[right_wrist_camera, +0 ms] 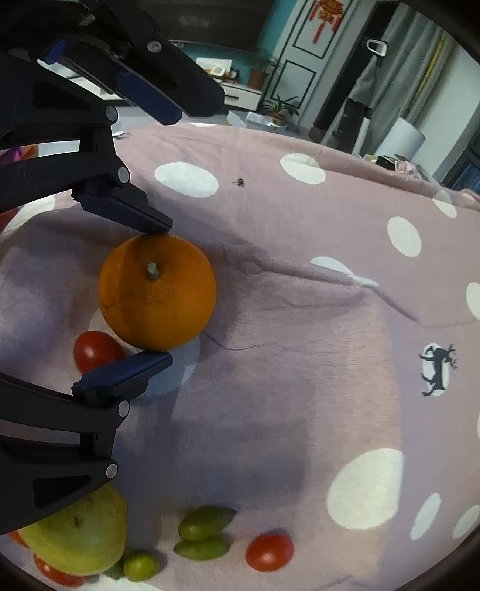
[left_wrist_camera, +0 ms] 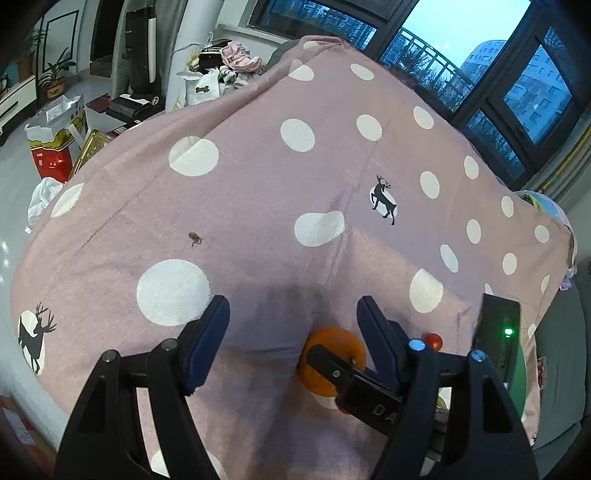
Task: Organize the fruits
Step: 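Move the right gripper back to the orange and close on it, then lift the orange with the right gripper off the tablecloth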
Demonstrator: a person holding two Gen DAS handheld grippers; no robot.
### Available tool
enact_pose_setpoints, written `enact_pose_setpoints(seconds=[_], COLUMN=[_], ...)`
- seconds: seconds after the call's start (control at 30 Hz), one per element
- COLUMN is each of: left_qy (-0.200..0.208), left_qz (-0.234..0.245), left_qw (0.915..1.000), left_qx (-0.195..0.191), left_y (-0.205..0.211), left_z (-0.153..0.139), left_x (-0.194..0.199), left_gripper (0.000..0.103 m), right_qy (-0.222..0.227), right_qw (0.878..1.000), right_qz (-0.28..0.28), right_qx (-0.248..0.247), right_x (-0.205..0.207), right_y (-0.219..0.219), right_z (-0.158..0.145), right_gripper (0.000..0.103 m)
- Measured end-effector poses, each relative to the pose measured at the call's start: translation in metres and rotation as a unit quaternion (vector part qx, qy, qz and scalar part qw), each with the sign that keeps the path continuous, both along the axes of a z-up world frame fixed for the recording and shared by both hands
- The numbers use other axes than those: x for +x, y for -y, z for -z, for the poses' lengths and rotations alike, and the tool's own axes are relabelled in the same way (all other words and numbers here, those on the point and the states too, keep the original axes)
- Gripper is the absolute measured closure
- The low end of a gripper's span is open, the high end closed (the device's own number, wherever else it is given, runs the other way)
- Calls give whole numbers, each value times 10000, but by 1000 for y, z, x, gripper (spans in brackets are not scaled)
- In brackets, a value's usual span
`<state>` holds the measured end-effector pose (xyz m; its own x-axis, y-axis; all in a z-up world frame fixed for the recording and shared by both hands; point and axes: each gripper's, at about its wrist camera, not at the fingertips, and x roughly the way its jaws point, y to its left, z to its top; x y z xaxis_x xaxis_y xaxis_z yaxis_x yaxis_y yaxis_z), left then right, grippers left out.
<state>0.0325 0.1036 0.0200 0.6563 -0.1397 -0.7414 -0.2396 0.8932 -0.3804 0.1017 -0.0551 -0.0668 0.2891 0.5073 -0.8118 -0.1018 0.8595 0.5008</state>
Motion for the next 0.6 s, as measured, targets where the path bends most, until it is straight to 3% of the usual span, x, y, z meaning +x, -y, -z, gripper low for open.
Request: enact_pose_setpoints(seconds=[0.23,0.6], left_qy=[-20,-15], left_qz=[47,319], left_qw=[10000,9995], left_qx=[-22,-53], left_y=[2,15], left_z=[2,5], left_x=[0,5], left_gripper=[31,31], right_qy=[89,531], right_qw=[9999,9922], right_qz=[30,841], right_qx=[-91,-745], right_x=[-1,-2], right_y=[-1,26], right_z=[-1,-20], right_gripper=[38,38])
